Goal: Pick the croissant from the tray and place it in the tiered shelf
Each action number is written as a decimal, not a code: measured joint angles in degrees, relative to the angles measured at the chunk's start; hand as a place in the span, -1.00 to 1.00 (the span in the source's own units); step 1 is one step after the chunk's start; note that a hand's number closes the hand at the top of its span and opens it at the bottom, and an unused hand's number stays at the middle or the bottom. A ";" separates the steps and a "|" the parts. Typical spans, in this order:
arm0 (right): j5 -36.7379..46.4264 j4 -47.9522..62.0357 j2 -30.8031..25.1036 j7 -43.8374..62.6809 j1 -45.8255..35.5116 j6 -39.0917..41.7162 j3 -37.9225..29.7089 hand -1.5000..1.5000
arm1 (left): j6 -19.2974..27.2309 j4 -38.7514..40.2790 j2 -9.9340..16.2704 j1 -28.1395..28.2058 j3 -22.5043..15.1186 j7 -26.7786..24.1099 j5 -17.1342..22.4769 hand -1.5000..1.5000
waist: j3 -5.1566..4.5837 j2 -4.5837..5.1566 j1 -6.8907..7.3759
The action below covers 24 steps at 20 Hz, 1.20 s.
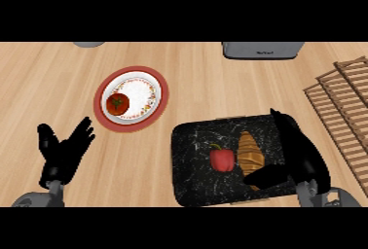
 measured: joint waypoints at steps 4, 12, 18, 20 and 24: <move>3.49 1.99 2.85 -0.68 0.74 0.54 0.28 -1.00 | -0.62 0.22 -0.62 -1.07 1.07 1.10 -0.73 0.00 | 0.01 0.00 -0.05; 10.08 6.19 7.54 -1.88 2.36 1.28 -0.23 -1.00 | -0.76 -0.55 -2.89 -0.32 1.73 1.66 -3.32 0.00 | 0.03 -0.01 -0.02; 13.88 11.49 9.63 -3.87 2.19 1.80 -2.68 -1.00 | -2.76 -1.20 -2.86 0.46 3.86 2.01 -3.99 0.00 | 0.03 0.00 0.00; 15.46 14.06 10.89 -4.82 1.64 1.29 -3.40 -1.00 | -2.84 -2.12 -3.42 0.79 4.03 2.45 -4.78 0.00 | 0.02 0.00 0.02; 17.39 16.19 12.27 -8.58 3.00 -0.82 -4.98 -1.00 | -2.78 -2.31 -4.87 1.07 4.54 2.49 -6.51 0.00 | 0.03 0.00 -0.05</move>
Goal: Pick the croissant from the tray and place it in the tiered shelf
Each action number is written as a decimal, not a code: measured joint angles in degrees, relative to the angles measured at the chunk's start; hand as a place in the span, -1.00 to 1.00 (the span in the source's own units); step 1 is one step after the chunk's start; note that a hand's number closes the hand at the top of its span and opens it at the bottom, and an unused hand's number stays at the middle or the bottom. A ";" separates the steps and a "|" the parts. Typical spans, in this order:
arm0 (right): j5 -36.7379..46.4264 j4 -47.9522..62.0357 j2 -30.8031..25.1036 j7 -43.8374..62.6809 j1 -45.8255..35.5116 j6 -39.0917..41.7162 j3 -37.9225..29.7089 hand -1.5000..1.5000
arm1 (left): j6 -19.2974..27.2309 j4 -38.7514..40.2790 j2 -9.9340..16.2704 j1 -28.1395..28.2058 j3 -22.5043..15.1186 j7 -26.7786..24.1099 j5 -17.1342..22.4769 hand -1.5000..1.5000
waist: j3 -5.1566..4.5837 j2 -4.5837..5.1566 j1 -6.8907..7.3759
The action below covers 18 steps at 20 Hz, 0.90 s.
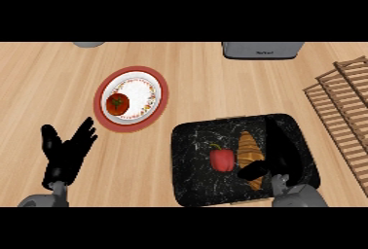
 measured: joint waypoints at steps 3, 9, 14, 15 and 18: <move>1.59 3.04 1.77 -2.91 0.19 -2.28 -0.42 -1.00 | -1.47 1.48 -0.04 -0.98 1.56 -0.21 0.03 0.00 | 0.00 0.01 -0.01; 1.64 7.81 3.18 -8.12 -1.10 -1.88 -2.91 1.00 | -3.24 1.04 -0.65 0.31 3.15 -0.59 -1.01 0.00 | -0.11 -0.13 0.07; 1.04 9.10 1.25 -12.42 -1.75 3.25 -0.88 1.00 | -2.18 0.35 -1.52 -0.66 2.71 0.85 -1.82 0.00 | -0.78 -0.71 -0.05; 1.04 9.28 1.79 -12.82 -2.20 3.18 -0.84 1.00 | -2.56 0.76 -1.11 -1.50 3.25 1.31 -1.55 0.00 | -0.82 -0.74 -0.12; 0.86 9.35 3.28 -14.07 -2.65 3.17 -0.54 1.00 | -2.47 -0.09 -1.61 -0.60 2.97 1.43 -2.07 0.00 | -0.77 -0.73 -0.11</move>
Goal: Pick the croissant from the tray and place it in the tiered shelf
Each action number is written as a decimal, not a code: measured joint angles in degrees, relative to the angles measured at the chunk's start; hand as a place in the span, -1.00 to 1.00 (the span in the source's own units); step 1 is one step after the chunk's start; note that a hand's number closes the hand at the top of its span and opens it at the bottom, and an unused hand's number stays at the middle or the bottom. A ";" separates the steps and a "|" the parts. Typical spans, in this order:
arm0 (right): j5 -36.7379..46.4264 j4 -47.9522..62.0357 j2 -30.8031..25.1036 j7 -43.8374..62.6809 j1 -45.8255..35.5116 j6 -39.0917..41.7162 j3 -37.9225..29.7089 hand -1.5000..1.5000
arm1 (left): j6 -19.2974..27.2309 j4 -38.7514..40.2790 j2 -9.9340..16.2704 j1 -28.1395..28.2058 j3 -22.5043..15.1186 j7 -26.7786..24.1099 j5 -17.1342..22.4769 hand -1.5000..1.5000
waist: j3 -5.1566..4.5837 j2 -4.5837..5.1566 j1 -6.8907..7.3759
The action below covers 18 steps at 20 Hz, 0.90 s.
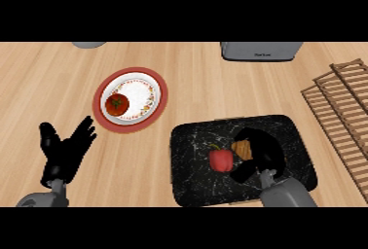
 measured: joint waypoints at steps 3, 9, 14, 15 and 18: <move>0.94 -0.22 1.22 -0.22 -0.23 -0.70 0.03 1.00 | -0.42 1.18 0.09 -0.59 0.60 -0.50 -0.33 0.00 | 0.10 0.17 -0.09; 2.13 4.72 3.75 13.73 -5.89 -11.77 -14.63 1.00 | -0.90 0.27 0.24 0.02 0.81 -0.72 0.01 0.00 | 0.59 1.00 0.38; 9.93 9.83 2.89 21.12 -16.83 -18.14 -22.27 1.00 | -0.93 0.66 -0.34 -0.44 -0.06 -1.08 -0.74 0.00 | 0.66 1.21 1.43; 12.25 10.43 2.42 21.66 -18.22 -18.77 -22.85 1.00 | -0.77 0.68 -0.23 -0.89 0.09 -0.69 -0.77 0.00 | 0.65 1.15 1.34; 20.10 10.91 2.19 23.82 -23.30 -19.92 -23.58 1.00 | -0.56 1.32 -0.67 -1.06 0.08 -1.02 -0.93 0.00 | 0.62 0.96 1.23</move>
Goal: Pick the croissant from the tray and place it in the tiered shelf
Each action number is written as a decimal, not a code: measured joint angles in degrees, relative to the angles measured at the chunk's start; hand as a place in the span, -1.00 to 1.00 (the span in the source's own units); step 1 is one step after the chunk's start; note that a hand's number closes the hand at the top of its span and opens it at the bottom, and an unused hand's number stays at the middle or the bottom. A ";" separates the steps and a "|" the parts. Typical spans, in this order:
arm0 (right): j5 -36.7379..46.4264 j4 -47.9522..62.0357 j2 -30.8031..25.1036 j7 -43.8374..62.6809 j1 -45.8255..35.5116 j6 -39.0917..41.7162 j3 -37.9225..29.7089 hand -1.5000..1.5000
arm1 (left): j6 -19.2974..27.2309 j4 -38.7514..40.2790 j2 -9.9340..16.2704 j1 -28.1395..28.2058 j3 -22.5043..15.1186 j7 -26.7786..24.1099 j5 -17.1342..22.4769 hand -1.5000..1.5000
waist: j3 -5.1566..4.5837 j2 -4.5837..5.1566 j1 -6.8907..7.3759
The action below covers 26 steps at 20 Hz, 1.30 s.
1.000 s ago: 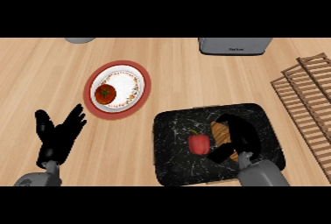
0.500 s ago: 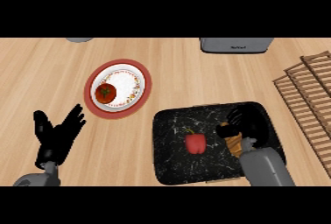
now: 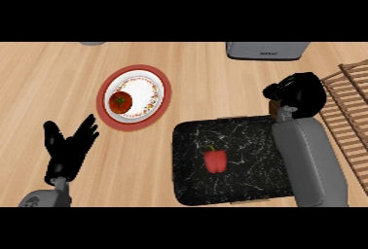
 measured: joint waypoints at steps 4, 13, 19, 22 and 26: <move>10.35 -0.32 -0.85 3.87 -7.39 1.63 -1.27 1.00 | 0.25 -0.06 0.05 0.05 0.07 0.54 -0.17 0.00 | -0.04 -0.33 -0.20; 26.22 -4.39 -1.00 7.94 -19.48 9.47 -6.87 1.00 | 0.69 0.06 -0.15 0.95 0.62 0.41 -0.28 0.00 | -0.02 -0.76 -1.26; 30.99 -7.90 -3.73 6.22 -25.83 15.96 -12.92 1.00 | 0.55 0.14 -0.16 1.40 1.12 -0.03 -0.12 0.00 | 0.03 -0.76 -1.64; 32.30 -9.69 -5.58 5.00 -28.26 19.00 -15.85 1.00 | 0.69 0.27 -0.46 1.25 0.92 -0.25 -0.48 0.00 | 0.04 -0.73 -1.73; 33.27 -12.18 -8.72 2.50 -29.61 22.78 -19.79 1.00 | 0.16 0.18 -0.21 1.58 1.31 -0.35 -0.21 0.00 | 0.07 -0.66 -1.77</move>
